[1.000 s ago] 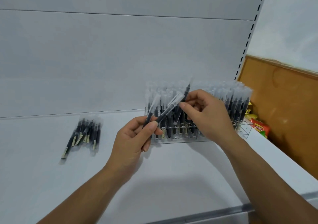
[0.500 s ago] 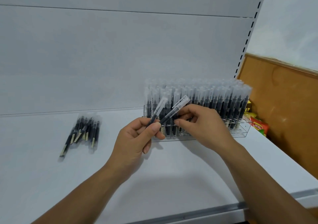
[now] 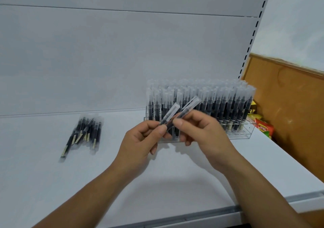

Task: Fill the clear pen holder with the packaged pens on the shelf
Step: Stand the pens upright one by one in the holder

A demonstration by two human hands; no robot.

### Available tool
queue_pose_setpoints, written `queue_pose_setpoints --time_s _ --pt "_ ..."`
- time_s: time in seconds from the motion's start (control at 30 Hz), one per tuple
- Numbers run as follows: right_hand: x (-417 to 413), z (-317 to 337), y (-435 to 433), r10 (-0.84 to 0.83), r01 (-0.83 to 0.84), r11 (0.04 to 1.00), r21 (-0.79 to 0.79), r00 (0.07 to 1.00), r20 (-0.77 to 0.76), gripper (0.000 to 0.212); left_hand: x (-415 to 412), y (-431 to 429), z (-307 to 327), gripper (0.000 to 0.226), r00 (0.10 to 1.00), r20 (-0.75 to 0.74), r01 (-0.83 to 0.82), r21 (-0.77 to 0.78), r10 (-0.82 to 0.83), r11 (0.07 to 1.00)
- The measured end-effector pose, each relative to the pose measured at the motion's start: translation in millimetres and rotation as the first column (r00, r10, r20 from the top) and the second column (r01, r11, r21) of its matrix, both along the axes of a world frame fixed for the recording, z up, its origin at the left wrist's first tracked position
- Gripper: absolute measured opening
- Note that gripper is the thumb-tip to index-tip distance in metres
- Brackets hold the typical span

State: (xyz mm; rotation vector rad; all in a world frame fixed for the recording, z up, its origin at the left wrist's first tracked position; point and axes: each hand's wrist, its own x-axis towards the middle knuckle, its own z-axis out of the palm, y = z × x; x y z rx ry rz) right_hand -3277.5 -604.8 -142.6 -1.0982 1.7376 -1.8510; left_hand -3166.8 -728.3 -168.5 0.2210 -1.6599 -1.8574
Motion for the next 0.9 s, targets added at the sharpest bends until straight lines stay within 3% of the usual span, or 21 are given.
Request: queue_pose_setpoints --time_s 0.13,0.3,0.47,0.63,0.8,0.9 --pt "-16 19 12 -0.164 0.176 0.978 -0.113 0.981 0.105 0.006 -1 -3 -3 0.019 0.999 -0.018 -0.033 0.024 0.033 0.999" --pt "-37 29 15 -0.402 0.403 0.914 -0.051 0.879 -0.255 0.003 -1 -3 -5 0.018 0.999 -0.029 -0.030 0.000 0.030 1.000" --pt "-39 25 6 -0.336 0.434 0.897 0.087 0.796 -0.503 0.013 -1 -3 -5 0.018 0.999 -0.028 -0.028 -0.037 0.027 0.999" --pt "-42 29 2 -0.343 0.499 0.861 0.093 0.707 -0.619 0.010 -1 -3 -6 0.018 0.999 -0.034 -0.021 -0.031 0.020 0.999" --pt "-42 16 -4 -0.102 0.459 0.816 0.352 0.713 -0.694 0.011 -2 -2 -8 0.018 0.999 -0.032 -0.028 -0.026 0.027 0.999" --pt "-40 6 -3 -0.154 0.466 0.819 0.336 0.742 -0.653 0.009 -3 -2 -9 0.020 0.999 -0.022 -0.045 -0.063 0.044 0.997"
